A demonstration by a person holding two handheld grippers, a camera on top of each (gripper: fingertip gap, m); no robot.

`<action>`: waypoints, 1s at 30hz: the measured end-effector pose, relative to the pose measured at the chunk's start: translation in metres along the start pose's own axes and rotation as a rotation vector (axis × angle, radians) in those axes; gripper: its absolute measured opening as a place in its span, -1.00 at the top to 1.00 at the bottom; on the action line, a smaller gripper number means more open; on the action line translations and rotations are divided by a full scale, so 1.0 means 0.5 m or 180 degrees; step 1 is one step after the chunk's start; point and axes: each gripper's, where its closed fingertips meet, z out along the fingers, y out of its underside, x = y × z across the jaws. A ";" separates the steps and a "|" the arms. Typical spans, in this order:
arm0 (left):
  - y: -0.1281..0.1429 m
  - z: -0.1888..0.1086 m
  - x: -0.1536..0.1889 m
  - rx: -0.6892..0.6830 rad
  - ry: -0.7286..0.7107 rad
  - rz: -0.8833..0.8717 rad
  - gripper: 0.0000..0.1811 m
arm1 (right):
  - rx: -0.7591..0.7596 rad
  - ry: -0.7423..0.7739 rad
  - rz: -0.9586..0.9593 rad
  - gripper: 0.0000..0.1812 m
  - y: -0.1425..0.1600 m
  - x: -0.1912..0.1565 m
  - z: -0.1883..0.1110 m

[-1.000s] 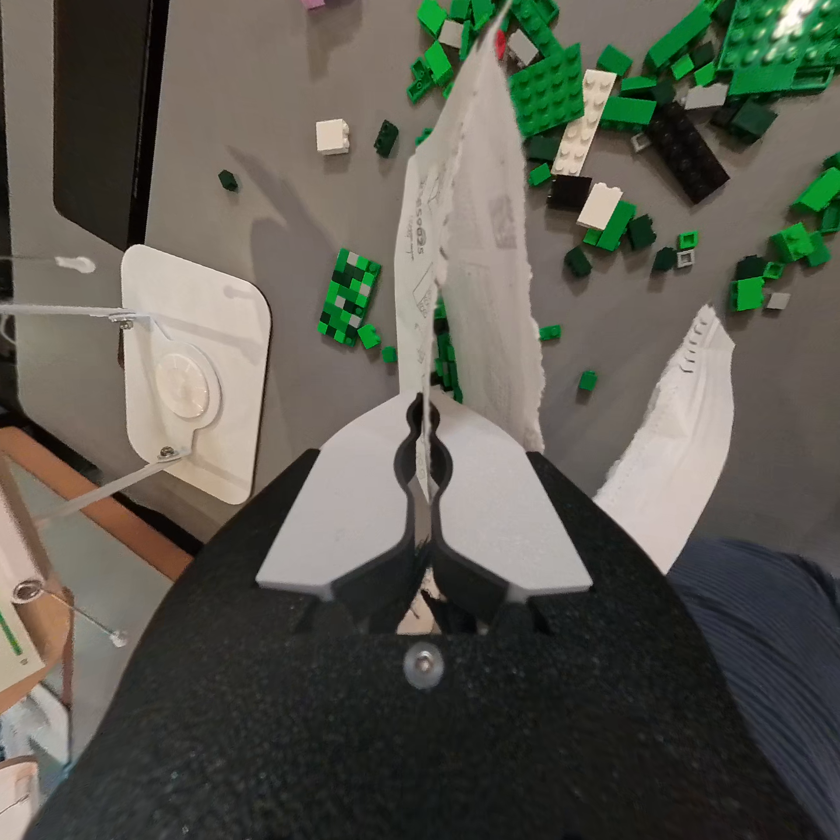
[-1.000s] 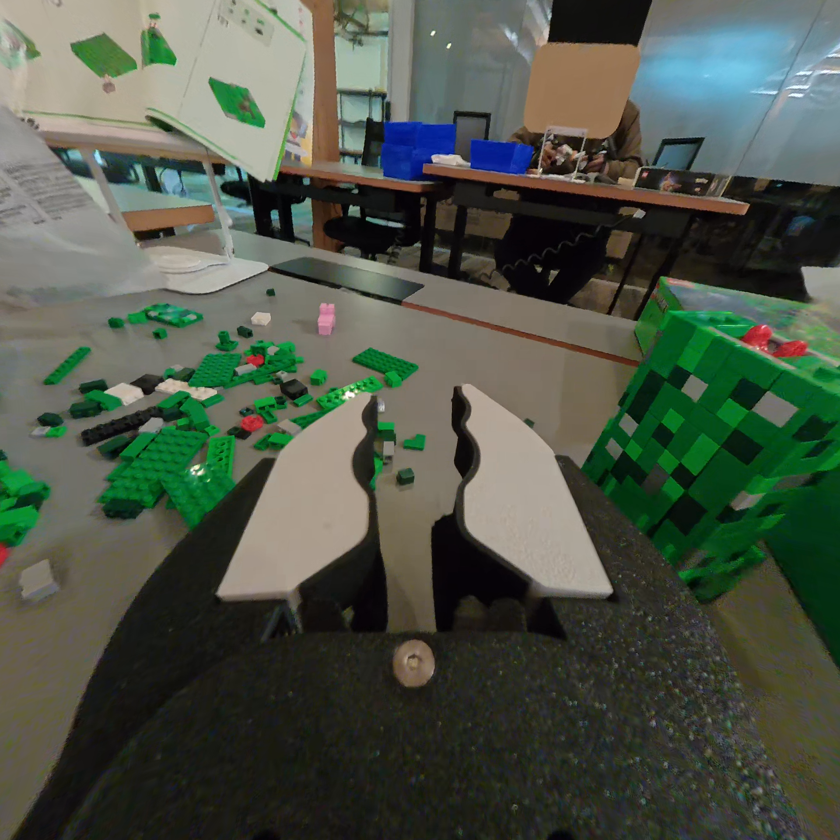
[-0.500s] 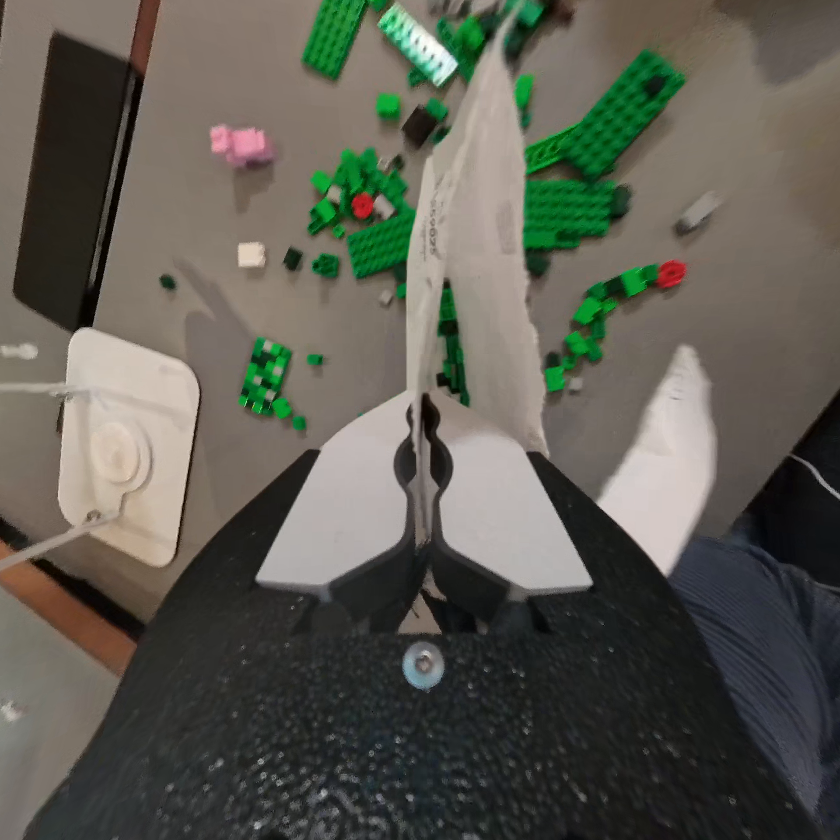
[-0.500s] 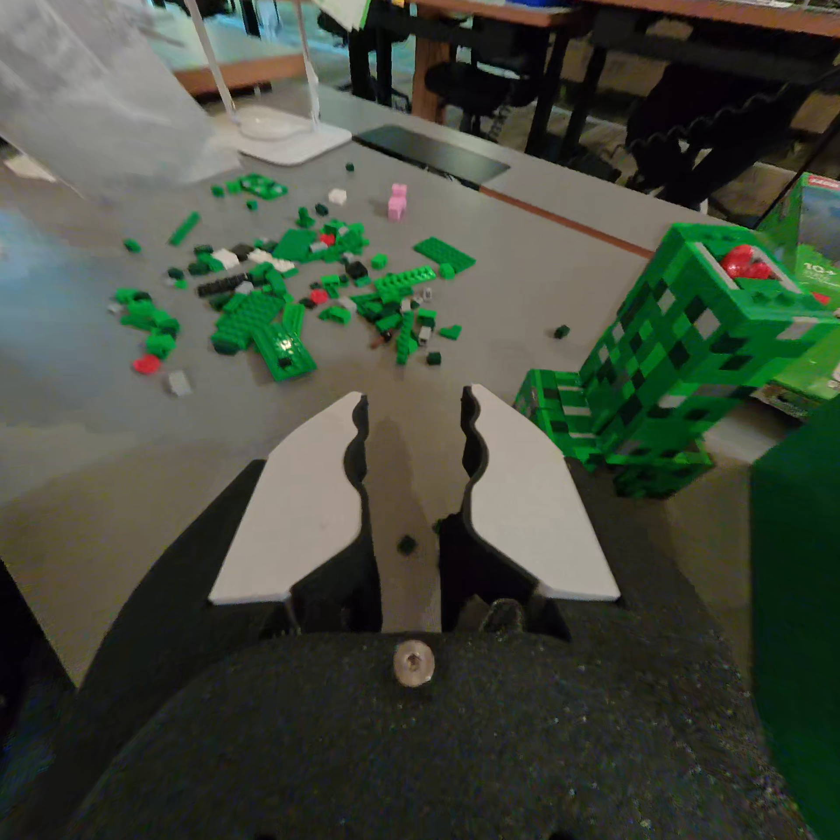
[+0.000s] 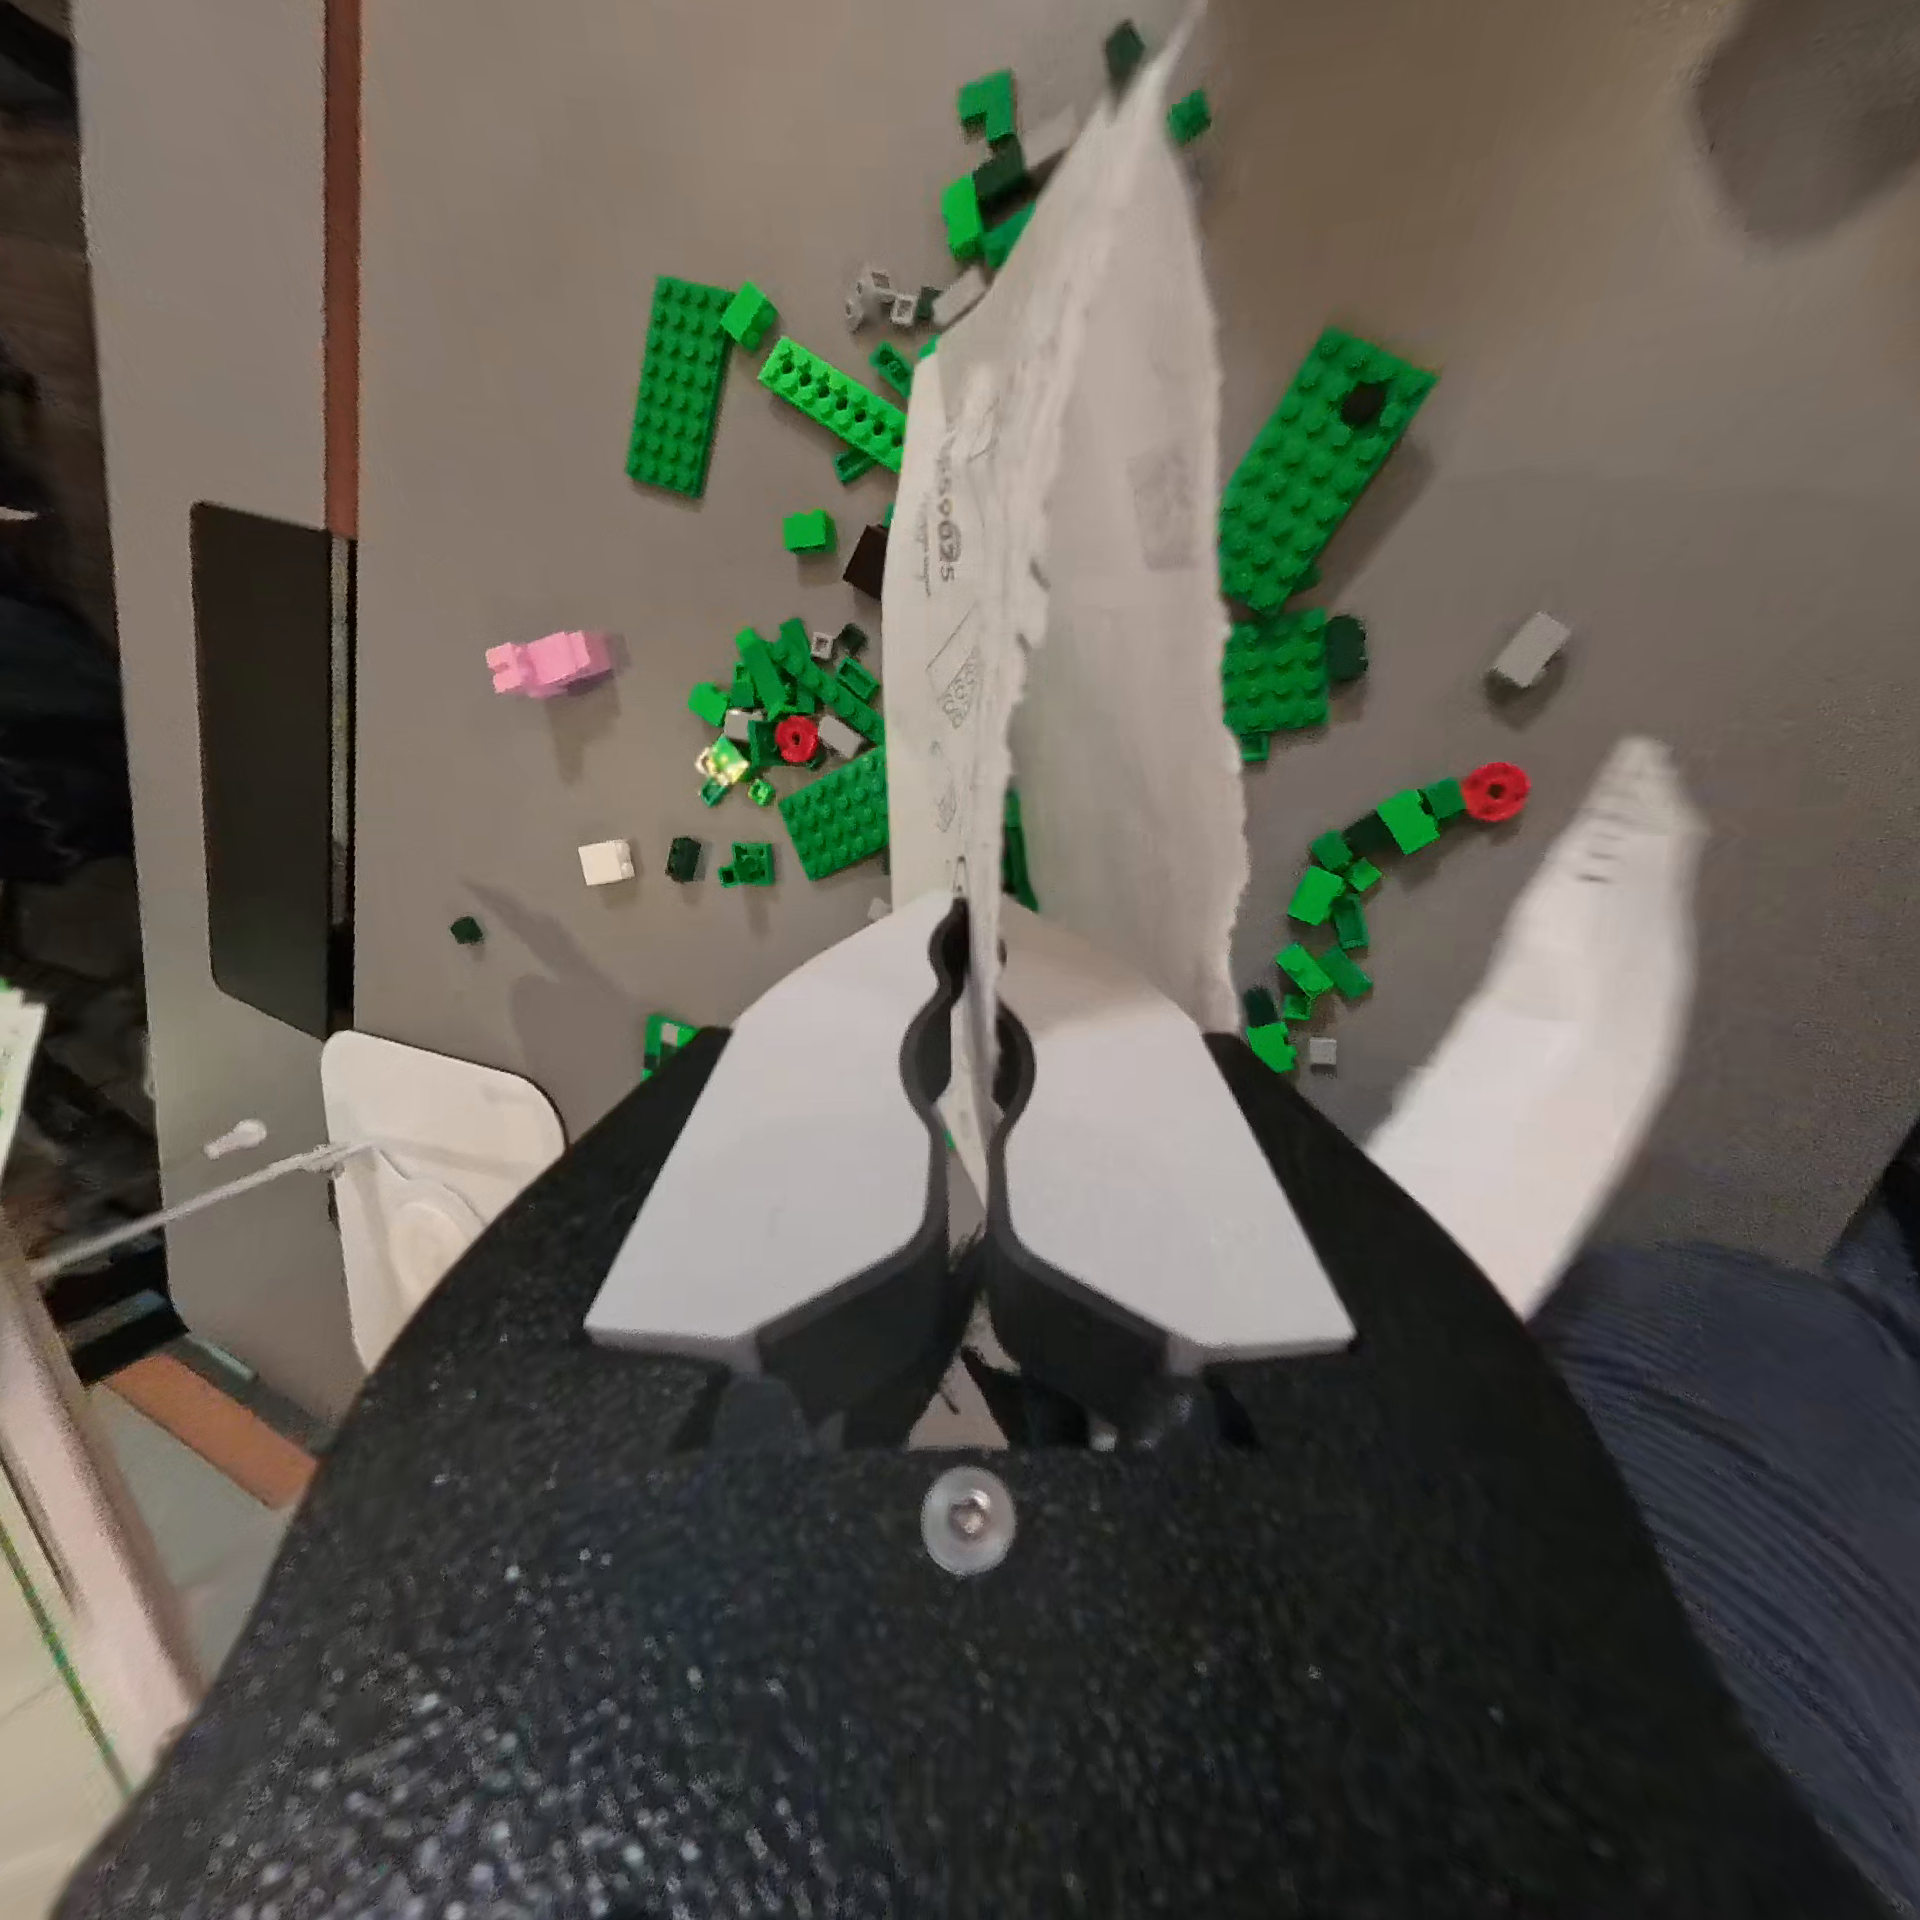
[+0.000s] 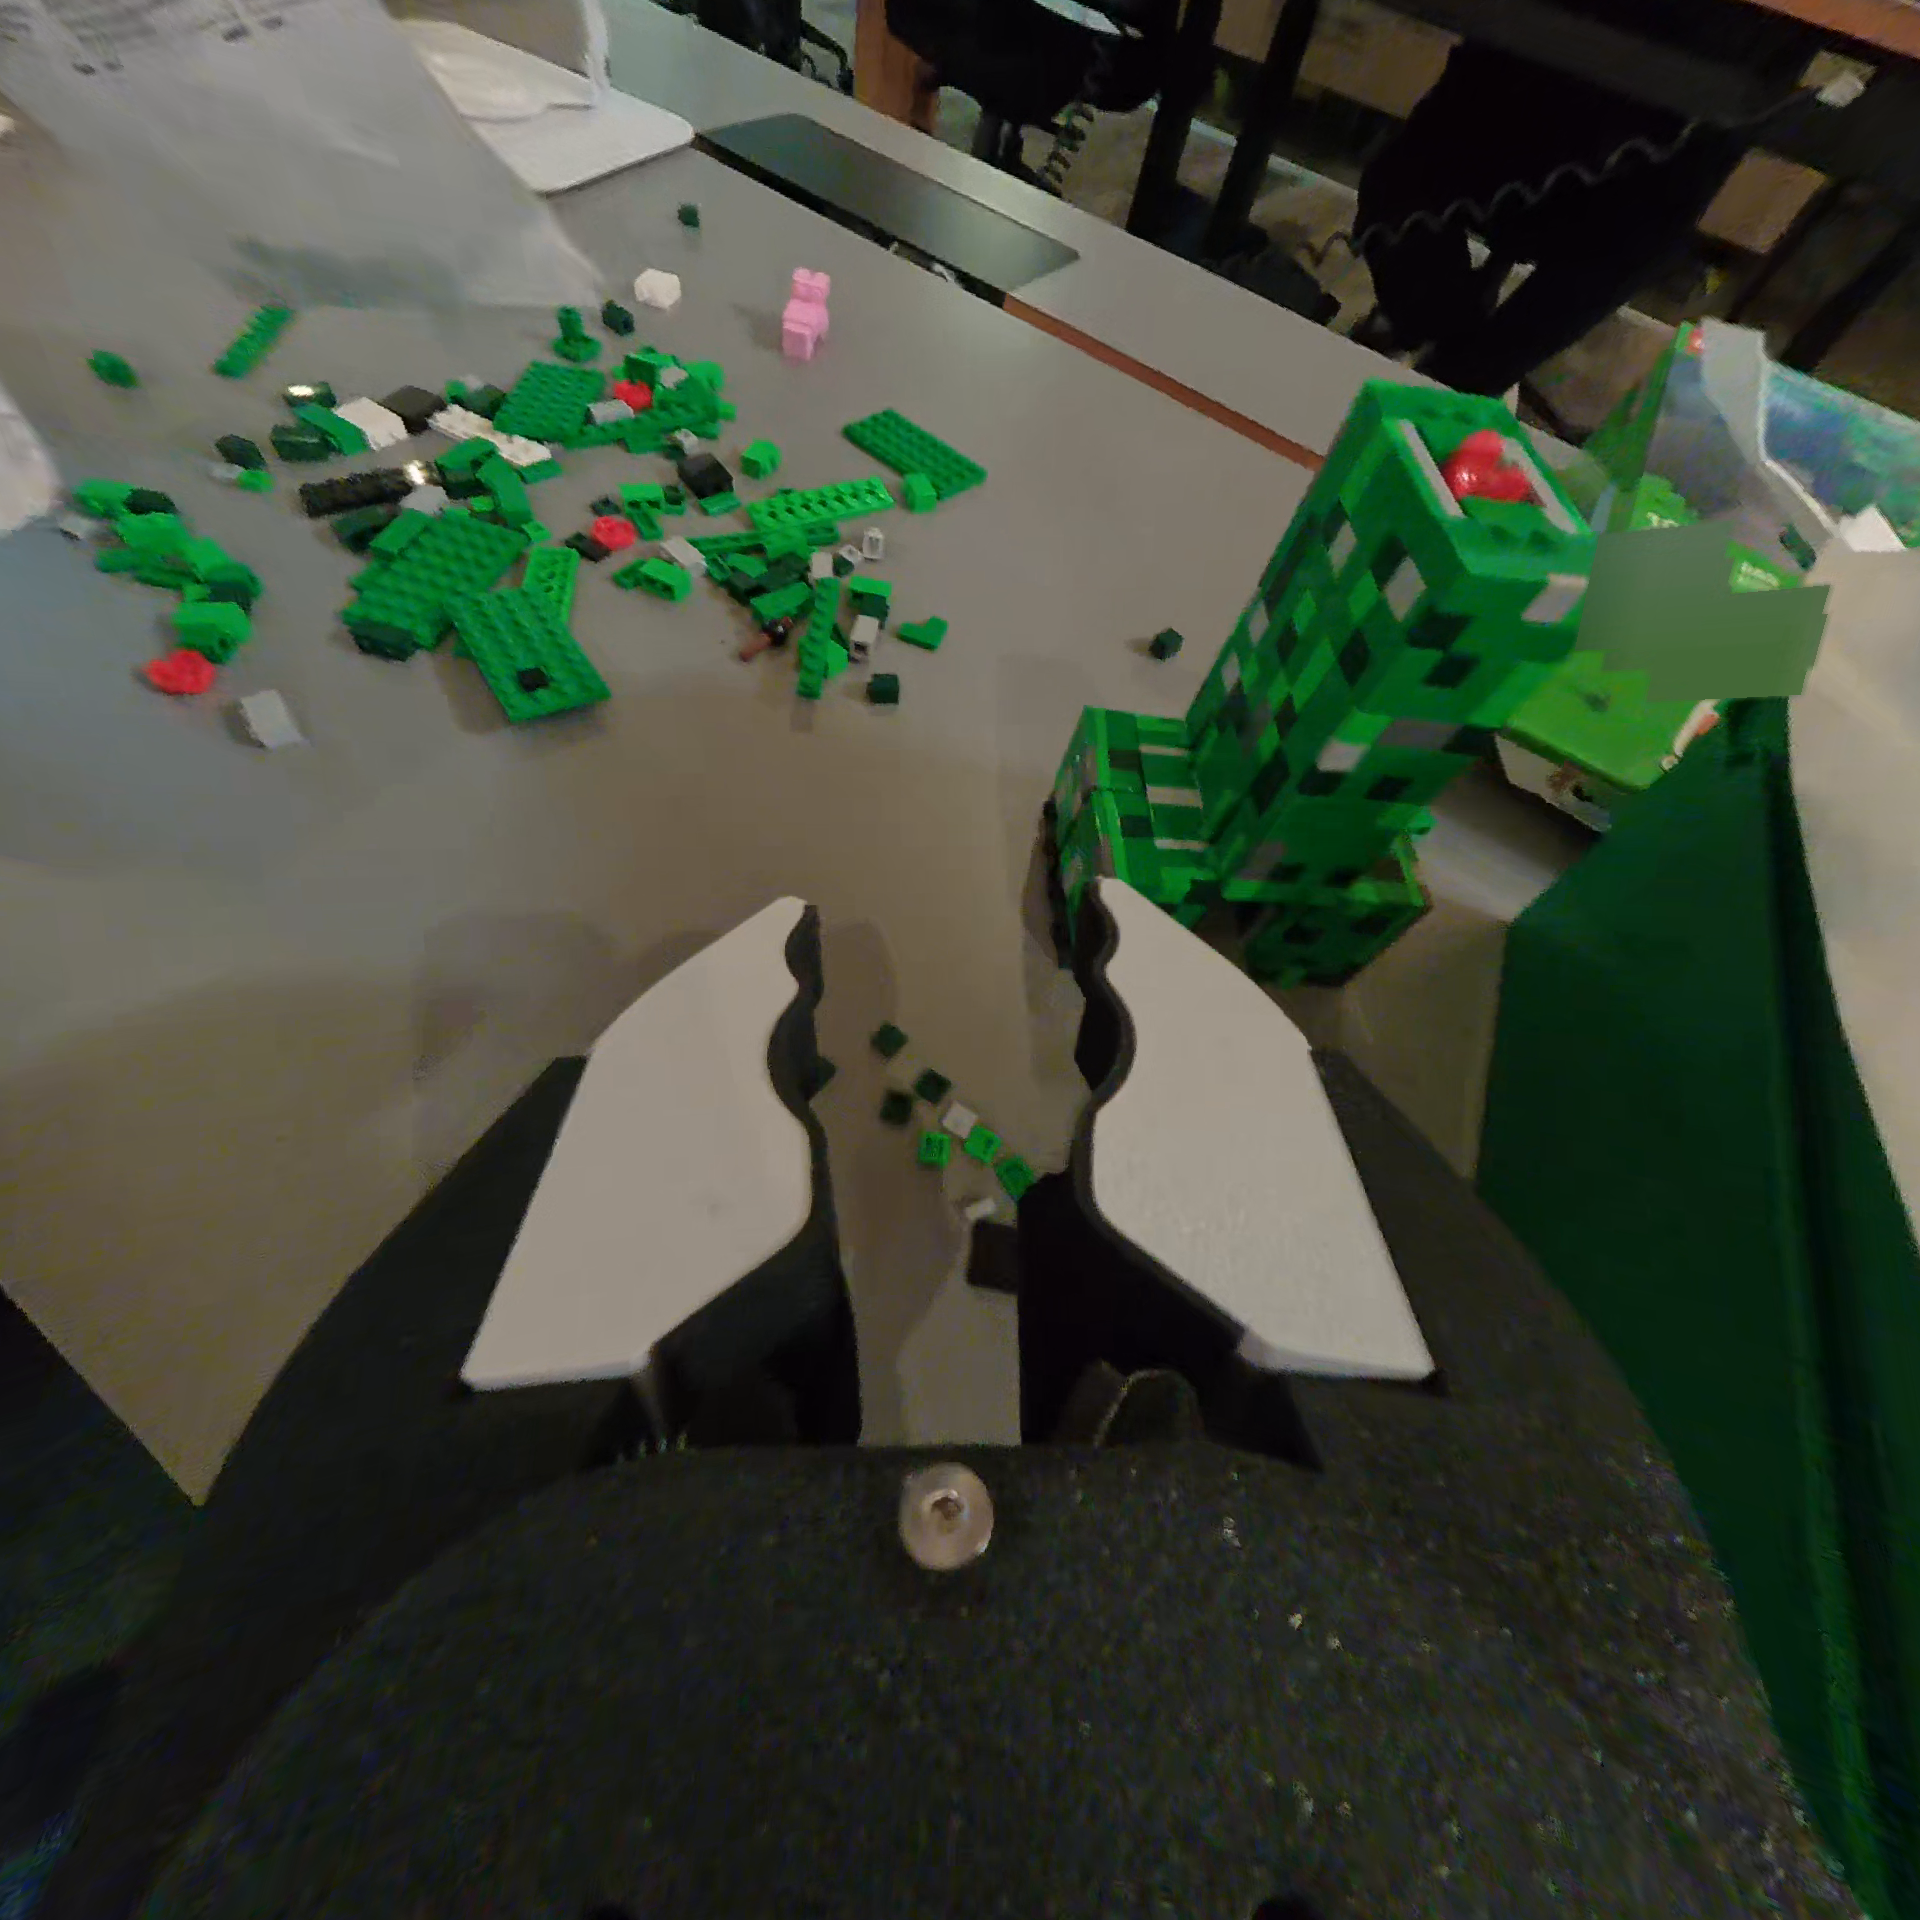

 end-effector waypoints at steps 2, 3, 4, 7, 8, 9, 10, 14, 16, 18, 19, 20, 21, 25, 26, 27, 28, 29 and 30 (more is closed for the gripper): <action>-0.008 0.009 0.006 -0.0009 0.0046 0.0094 1.00 | -0.0104 -0.0001 -0.0023 0.57 0.012 0.005 -0.007; -0.014 0.013 0.011 0.0002 0.0094 0.0121 1.00 | -0.0170 0.0010 -0.0043 0.60 0.019 0.008 -0.011; -0.018 0.018 0.016 0.0008 0.0148 0.0161 1.00 | -0.0231 0.0020 -0.0067 0.62 0.025 0.010 -0.014; -0.030 0.030 0.023 -0.0004 0.0226 0.0261 1.00 | -0.0381 0.0057 -0.0098 0.63 0.039 0.017 -0.021; -0.033 0.033 0.026 0.0001 0.0249 0.0288 1.00 | -0.0421 0.0063 -0.0098 0.63 0.044 0.018 -0.023; -0.036 0.035 0.027 0.0001 0.0258 0.0318 1.00 | -0.0448 0.0072 -0.0102 0.63 0.049 0.020 -0.024; -0.040 0.038 0.028 0.0001 0.0254 0.0350 1.00 | -0.0474 0.0072 -0.0104 0.63 0.054 0.021 -0.024; -0.052 0.039 0.037 0.0048 0.0262 0.0492 1.00 | -0.0519 0.0033 -0.0023 0.54 0.067 0.023 -0.022; -0.057 0.037 0.041 0.0080 0.0270 0.0542 1.00 | -0.0442 0.0012 0.0026 0.54 0.062 0.022 -0.018; -0.056 0.038 0.042 0.0077 0.0273 0.0550 1.00 | -0.0414 -0.0011 0.0051 0.54 0.061 0.020 -0.013; -0.055 0.038 0.041 0.0070 0.0273 0.0547 1.00 | -0.0444 -0.0016 0.0040 0.54 0.064 0.019 -0.010; -0.054 0.039 0.040 0.0062 0.0271 0.0541 1.00 | -0.0498 -0.0007 0.0015 0.54 0.070 0.020 -0.009; -0.053 0.040 0.038 0.0058 0.0271 0.0532 1.00 | -0.0563 0.0011 -0.0019 0.54 0.076 0.021 -0.008; -0.046 0.041 0.033 0.0032 0.0277 0.0473 1.00 | -0.0734 0.0007 -0.0084 0.55 0.095 0.023 -0.015; -0.045 0.042 0.032 0.0026 0.0274 0.0465 1.00 | -0.0756 -0.0039 -0.0082 0.55 0.098 0.021 -0.019; -0.045 0.042 0.031 0.0035 0.0274 0.0467 1.00 | -0.0783 -0.0095 -0.0087 0.58 0.101 0.018 -0.023; -0.046 0.041 0.031 0.0048 0.0277 0.0471 1.00 | -0.0821 -0.0167 -0.0112 0.59 0.106 0.013 -0.028; -0.047 0.041 0.031 0.0052 0.0276 0.0474 1.00 | -0.0864 -0.0234 -0.0145 0.59 0.112 0.007 -0.033; -0.049 0.041 0.031 0.0044 0.0266 0.0482 1.00 | -0.0923 -0.0288 -0.0160 0.59 0.120 0.003 -0.038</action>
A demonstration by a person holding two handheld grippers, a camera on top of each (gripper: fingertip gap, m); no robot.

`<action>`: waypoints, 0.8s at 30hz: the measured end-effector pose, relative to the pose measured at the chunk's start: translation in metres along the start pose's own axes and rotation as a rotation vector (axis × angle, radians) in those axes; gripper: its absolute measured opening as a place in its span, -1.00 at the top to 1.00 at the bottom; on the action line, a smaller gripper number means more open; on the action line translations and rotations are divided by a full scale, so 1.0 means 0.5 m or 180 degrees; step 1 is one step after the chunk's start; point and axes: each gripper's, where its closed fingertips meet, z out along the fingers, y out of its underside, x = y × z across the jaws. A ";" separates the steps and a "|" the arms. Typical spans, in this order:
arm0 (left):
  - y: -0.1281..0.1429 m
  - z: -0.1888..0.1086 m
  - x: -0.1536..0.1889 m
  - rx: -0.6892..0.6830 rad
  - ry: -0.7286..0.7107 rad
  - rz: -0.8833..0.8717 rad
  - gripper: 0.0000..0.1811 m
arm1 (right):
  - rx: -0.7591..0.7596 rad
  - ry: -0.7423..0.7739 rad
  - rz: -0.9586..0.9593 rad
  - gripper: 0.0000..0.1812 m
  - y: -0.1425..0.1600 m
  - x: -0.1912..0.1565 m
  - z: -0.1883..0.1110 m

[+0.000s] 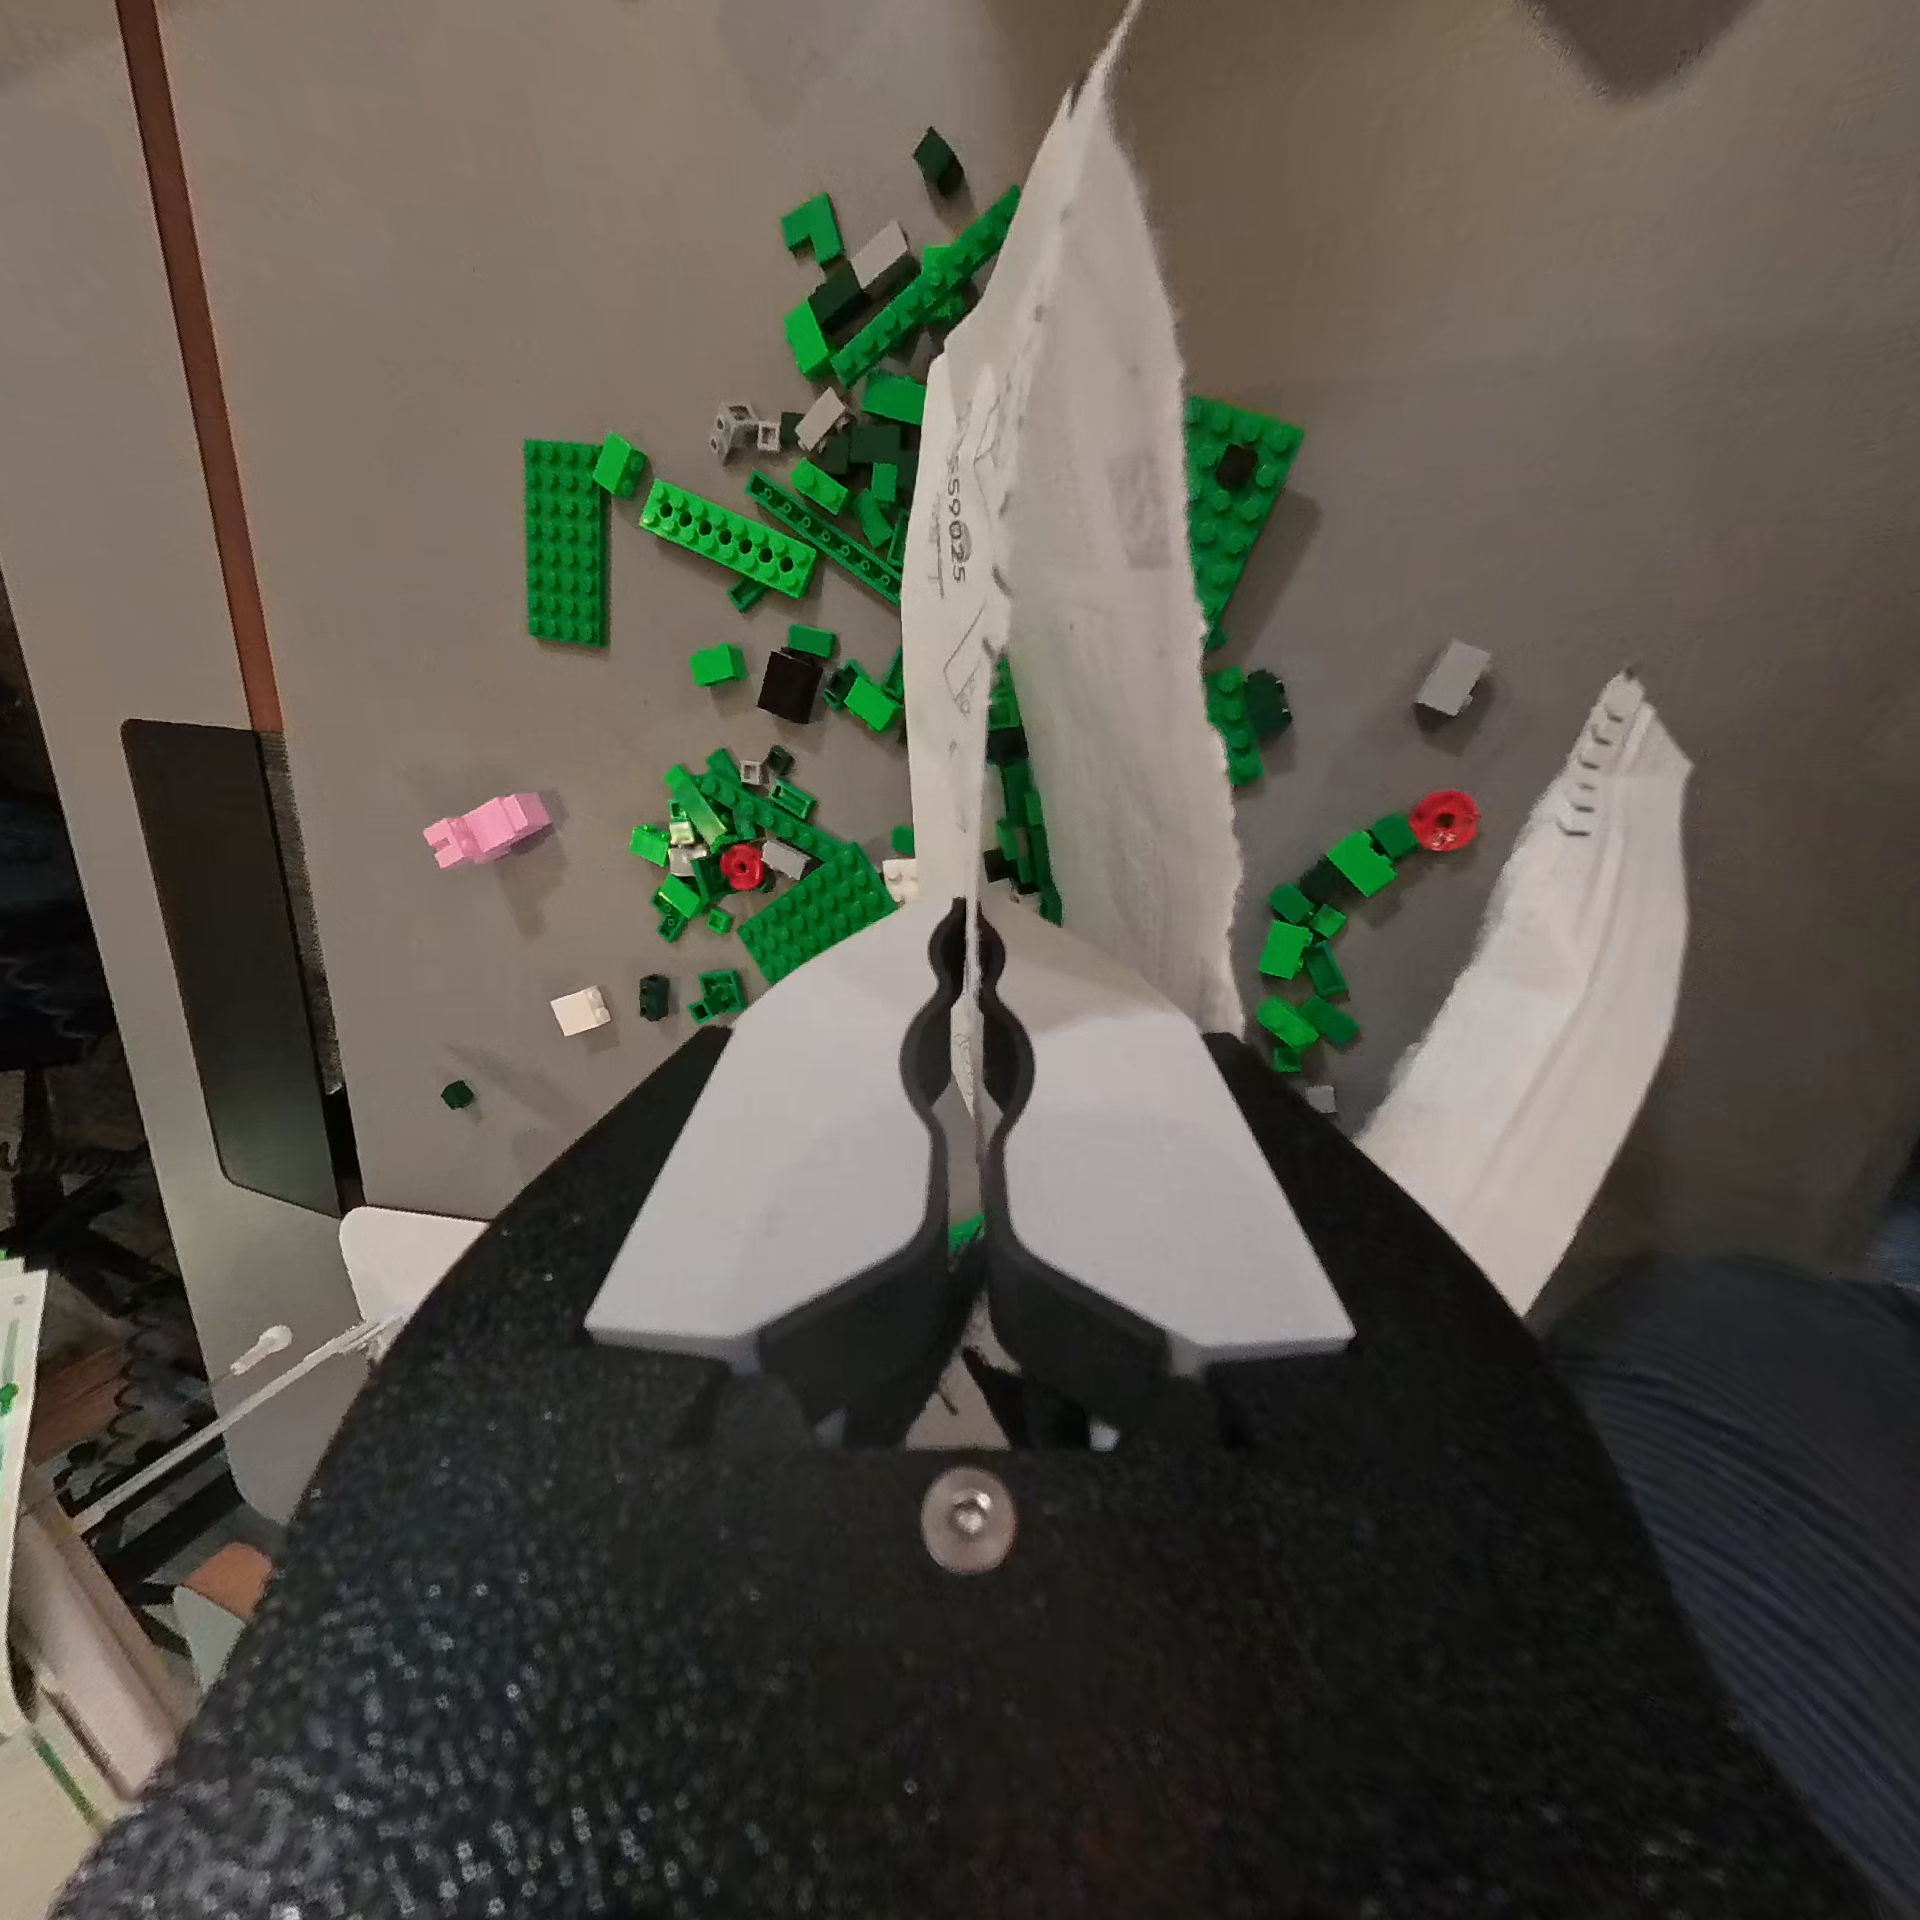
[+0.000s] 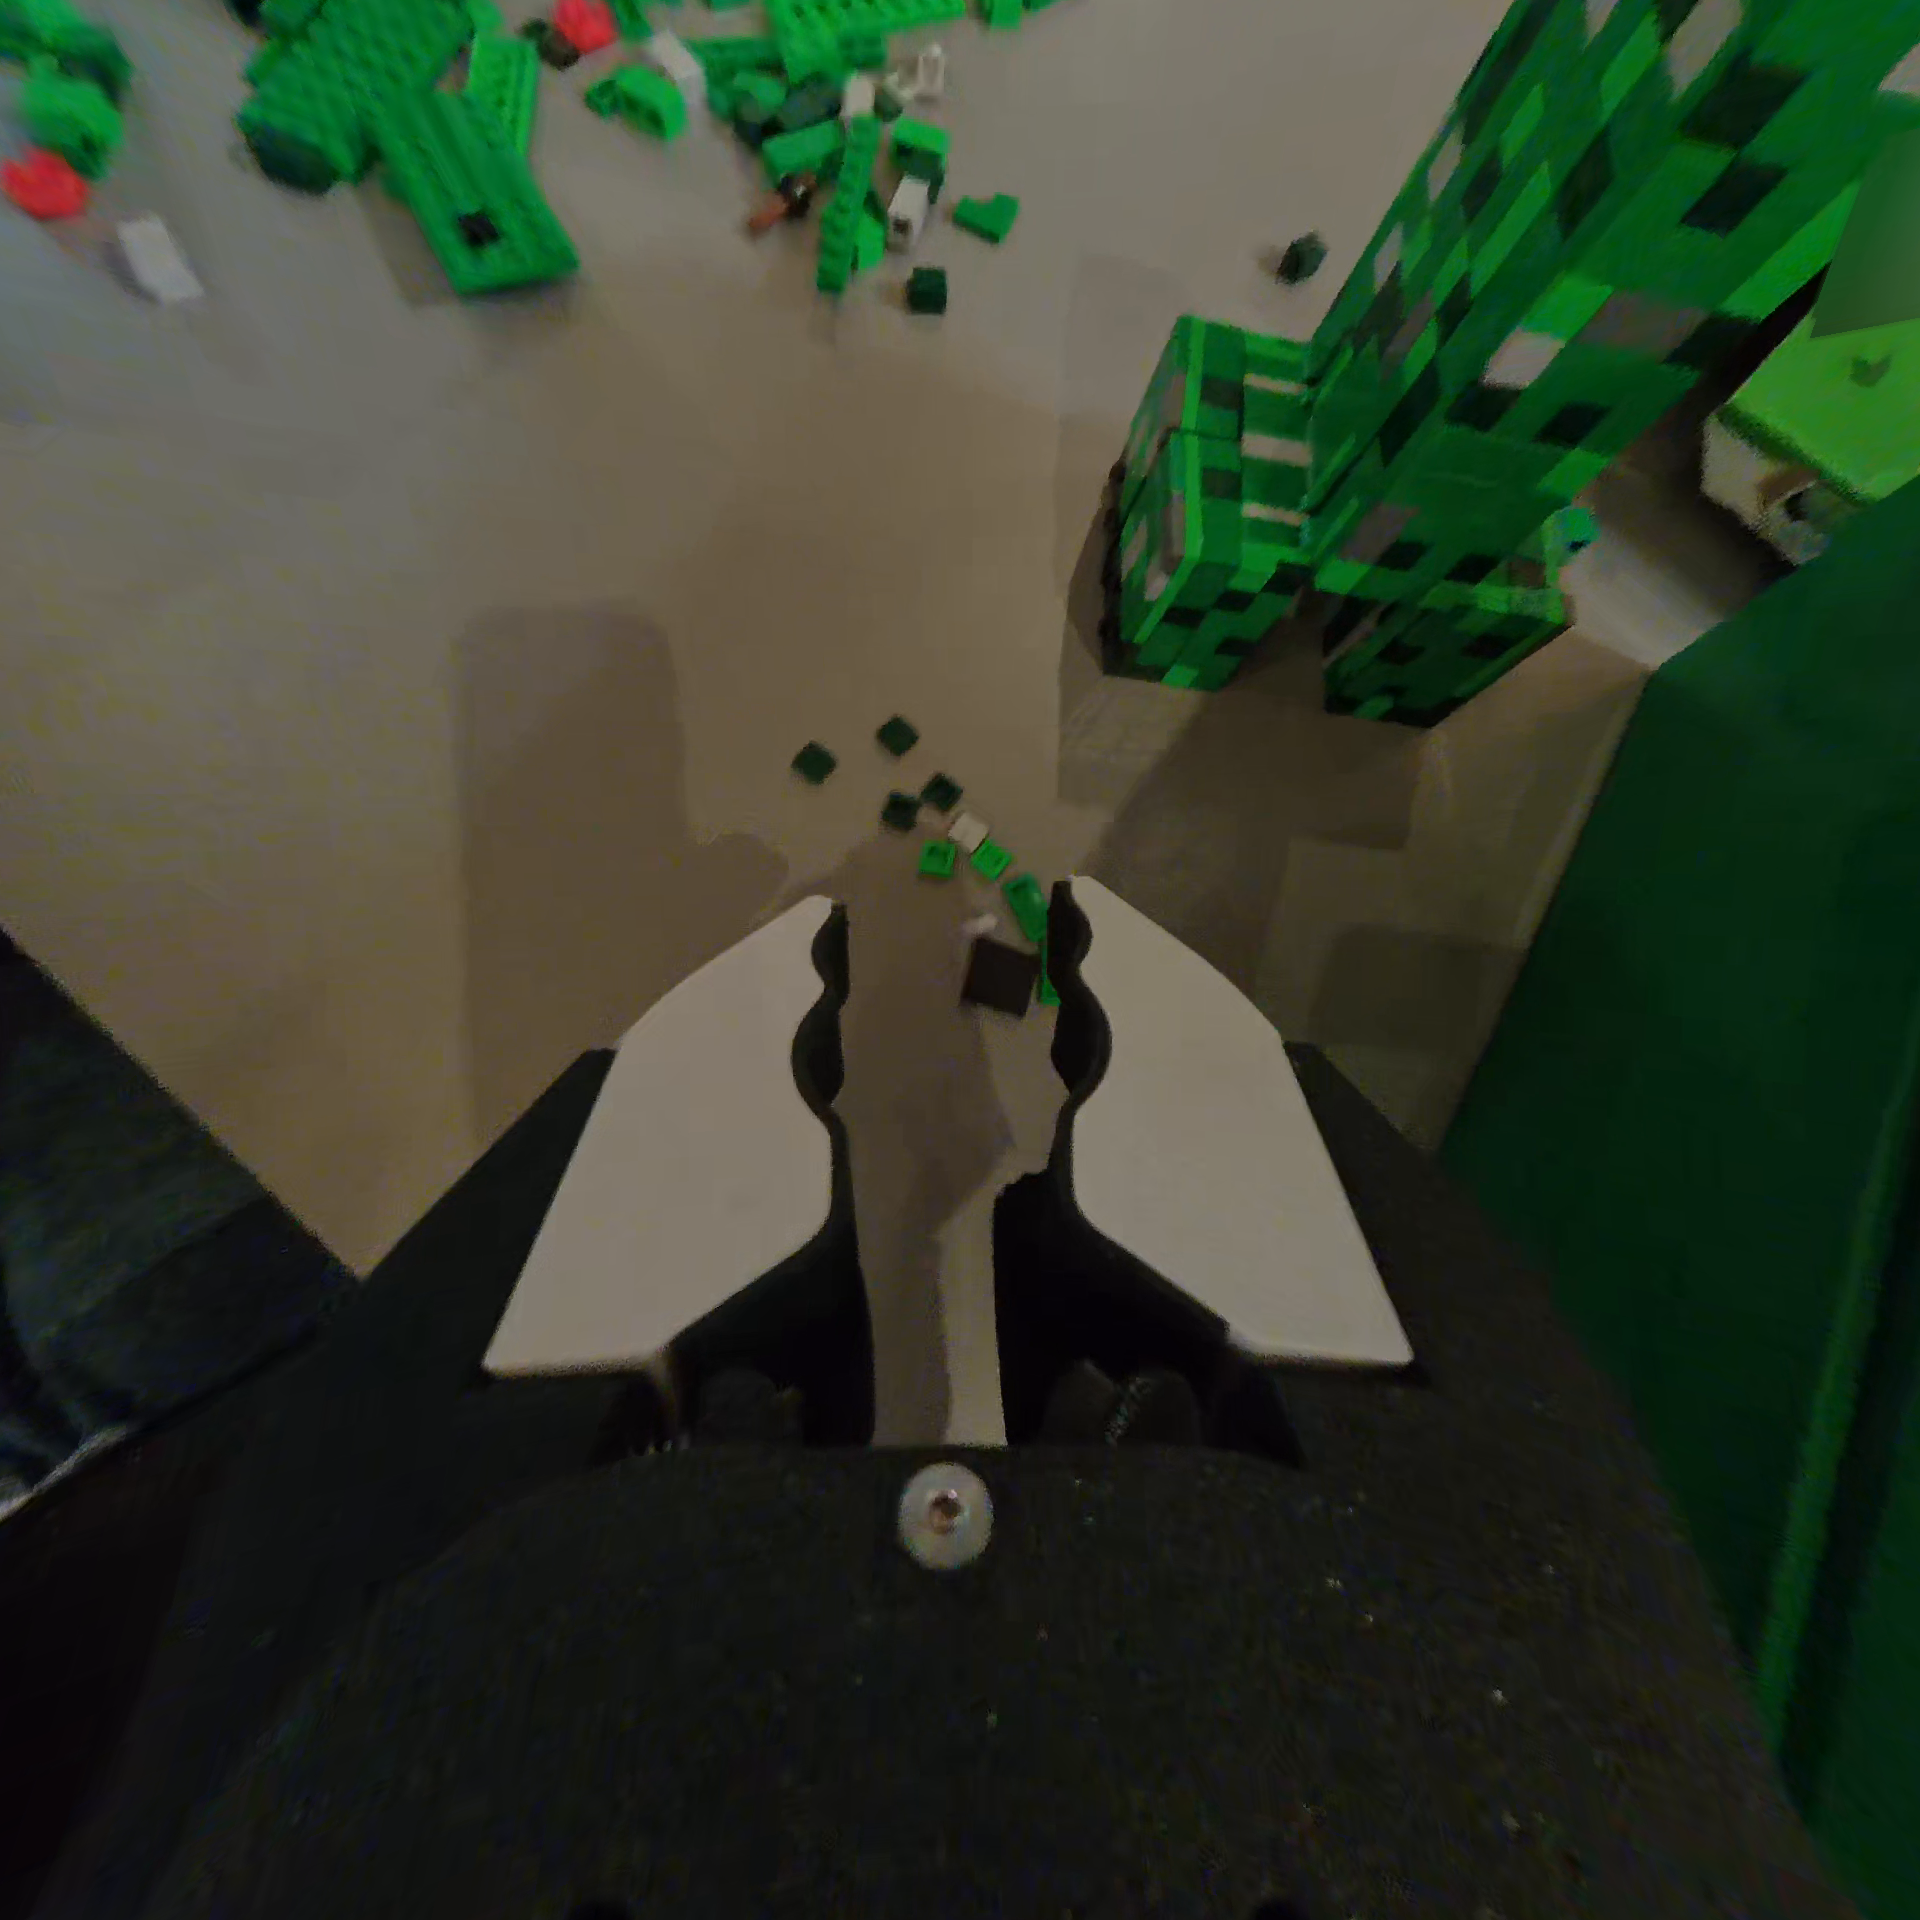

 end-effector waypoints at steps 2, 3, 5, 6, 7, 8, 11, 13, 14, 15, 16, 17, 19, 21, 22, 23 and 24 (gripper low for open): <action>-0.007 0.001 0.002 -0.0019 -0.0024 0.0055 1.00 | -0.0118 -0.0070 0.0039 0.58 0.018 -0.003 -0.002; -0.014 0.002 0.006 -0.0016 -0.0026 0.0109 1.00 | -0.0142 -0.0071 0.0076 0.58 0.024 0.000 -0.002; -0.029 0.003 0.014 0.0002 -0.0033 0.0223 1.00 | -0.0146 -0.0078 0.0138 0.58 0.032 0.005 0.001; -0.037 0.004 0.020 0.0019 -0.0012 0.0280 1.00 | -0.0162 -0.0090 0.0169 0.58 0.036 0.007 0.004; -0.044 0.006 0.026 0.0032 0.0009 0.0332 1.00 | -0.0198 -0.0091 0.0205 0.59 0.042 0.009 0.008; -0.049 0.007 0.031 0.0033 0.0029 0.0372 1.00 | -0.0239 -0.0082 0.0236 0.60 0.049 0.012 0.013; -0.059 0.014 0.043 0.0015 0.0098 0.0435 1.00 | -0.0351 -0.0105 0.0323 0.64 0.067 0.016 0.026; -0.061 0.017 0.046 -0.0010 0.0124 0.0432 1.00 | -0.0405 -0.0113 0.0404 0.66 0.078 0.020 0.033; -0.061 0.019 0.046 -0.0019 0.0134 0.0430 1.00 | -0.0411 -0.0119 0.0445 0.67 0.082 0.022 0.036; -0.061 0.019 0.046 -0.0021 0.0140 0.0430 1.00 | -0.0405 -0.0128 0.0482 0.67 0.085 0.023 0.038; -0.060 0.020 0.047 -0.0020 0.0147 0.0431 1.00 | -0.0408 -0.0154 0.0518 0.70 0.088 0.023 0.041; -0.061 0.019 0.048 -0.0012 0.0156 0.0435 1.00 | -0.0427 -0.0186 0.0556 0.71 0.091 0.022 0.043; -0.061 0.018 0.048 -0.0001 0.0157 0.0439 1.00 | -0.0438 -0.0232 0.0615 0.73 0.094 0.020 0.045; -0.061 0.019 0.048 -0.0005 0.0152 0.0440 1.00 | -0.0429 -0.0239 0.0644 0.73 0.095 0.021 0.048; -0.060 0.019 0.047 -0.0013 0.0153 0.0435 1.00 | -0.0433 -0.0249 0.0648 0.72 0.095 0.020 0.049; -0.059 0.020 0.048 -0.0022 0.0161 0.0428 1.00 | -0.0440 -0.0253 0.0646 0.72 0.096 0.019 0.050; -0.059 0.021 0.048 -0.0029 0.0167 0.0426 1.00 | -0.0443 -0.0256 0.0640 0.72 0.096 0.019 0.051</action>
